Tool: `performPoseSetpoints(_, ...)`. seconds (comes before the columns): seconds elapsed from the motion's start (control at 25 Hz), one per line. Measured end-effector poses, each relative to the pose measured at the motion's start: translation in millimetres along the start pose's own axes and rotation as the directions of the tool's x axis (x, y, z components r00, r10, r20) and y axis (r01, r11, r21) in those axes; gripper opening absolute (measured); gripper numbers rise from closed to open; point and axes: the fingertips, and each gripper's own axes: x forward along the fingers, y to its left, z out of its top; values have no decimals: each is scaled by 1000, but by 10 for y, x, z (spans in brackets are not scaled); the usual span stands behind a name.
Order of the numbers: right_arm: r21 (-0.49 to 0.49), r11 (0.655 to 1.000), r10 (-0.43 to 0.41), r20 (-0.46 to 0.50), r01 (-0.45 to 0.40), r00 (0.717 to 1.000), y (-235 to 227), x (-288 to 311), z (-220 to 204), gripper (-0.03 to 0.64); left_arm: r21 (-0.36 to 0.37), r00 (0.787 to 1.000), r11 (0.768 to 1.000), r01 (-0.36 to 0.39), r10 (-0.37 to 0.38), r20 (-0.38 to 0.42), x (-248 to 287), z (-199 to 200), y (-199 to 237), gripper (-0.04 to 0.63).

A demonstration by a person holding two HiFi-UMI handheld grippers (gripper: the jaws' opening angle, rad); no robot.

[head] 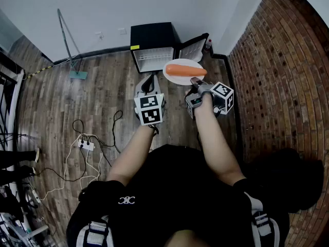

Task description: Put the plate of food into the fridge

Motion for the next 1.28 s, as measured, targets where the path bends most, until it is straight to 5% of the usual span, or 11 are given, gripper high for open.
performPoseSetpoints(1.28, 47, 998, -34, 72, 31, 997, -207, 317, -943, 34, -109, 993, 992, 66, -76, -92, -168, -554, 1152, -2)
